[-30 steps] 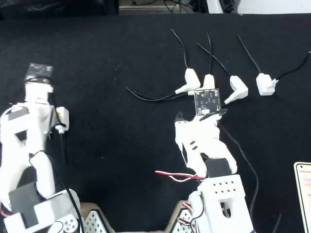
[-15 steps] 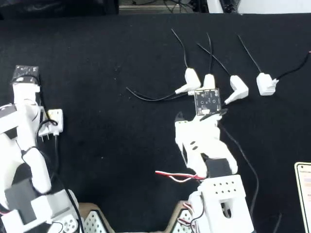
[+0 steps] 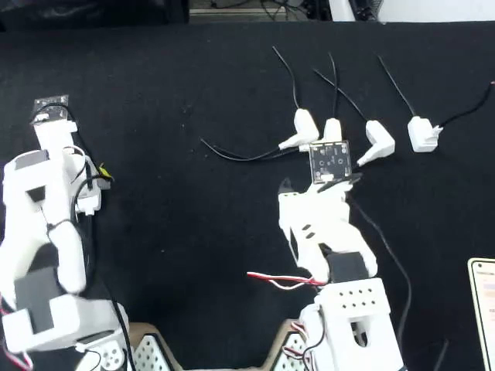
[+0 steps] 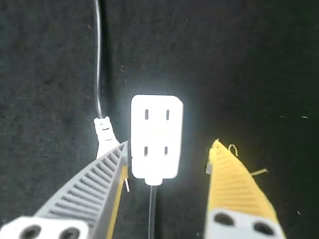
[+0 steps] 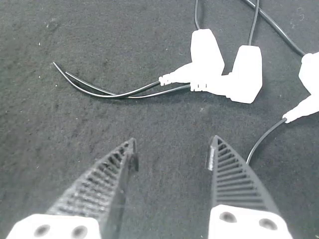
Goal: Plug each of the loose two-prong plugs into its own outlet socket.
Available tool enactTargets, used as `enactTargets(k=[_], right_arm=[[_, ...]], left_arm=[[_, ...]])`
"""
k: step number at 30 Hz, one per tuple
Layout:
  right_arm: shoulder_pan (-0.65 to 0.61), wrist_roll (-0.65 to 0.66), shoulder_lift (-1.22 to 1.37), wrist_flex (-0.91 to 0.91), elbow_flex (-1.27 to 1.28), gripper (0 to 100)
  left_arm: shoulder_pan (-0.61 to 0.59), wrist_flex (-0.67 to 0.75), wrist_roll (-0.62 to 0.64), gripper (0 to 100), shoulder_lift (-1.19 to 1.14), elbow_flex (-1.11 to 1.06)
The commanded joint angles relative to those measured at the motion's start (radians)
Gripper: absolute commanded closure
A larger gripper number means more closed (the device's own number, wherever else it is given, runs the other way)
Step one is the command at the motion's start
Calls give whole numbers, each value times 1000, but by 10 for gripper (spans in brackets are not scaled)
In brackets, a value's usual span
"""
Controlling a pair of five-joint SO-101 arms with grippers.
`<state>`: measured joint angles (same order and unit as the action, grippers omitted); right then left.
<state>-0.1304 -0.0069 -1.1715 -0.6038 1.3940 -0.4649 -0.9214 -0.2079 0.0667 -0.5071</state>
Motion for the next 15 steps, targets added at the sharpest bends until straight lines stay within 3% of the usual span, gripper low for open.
enactTargets(k=[1,15], right_arm=[[-18,11,-16,26,-10,776],[-18,11,-16,26,-10,776]], left_arm=[[-21,8,18,748,-61,113],[-12,18,9,767,-81,170]])
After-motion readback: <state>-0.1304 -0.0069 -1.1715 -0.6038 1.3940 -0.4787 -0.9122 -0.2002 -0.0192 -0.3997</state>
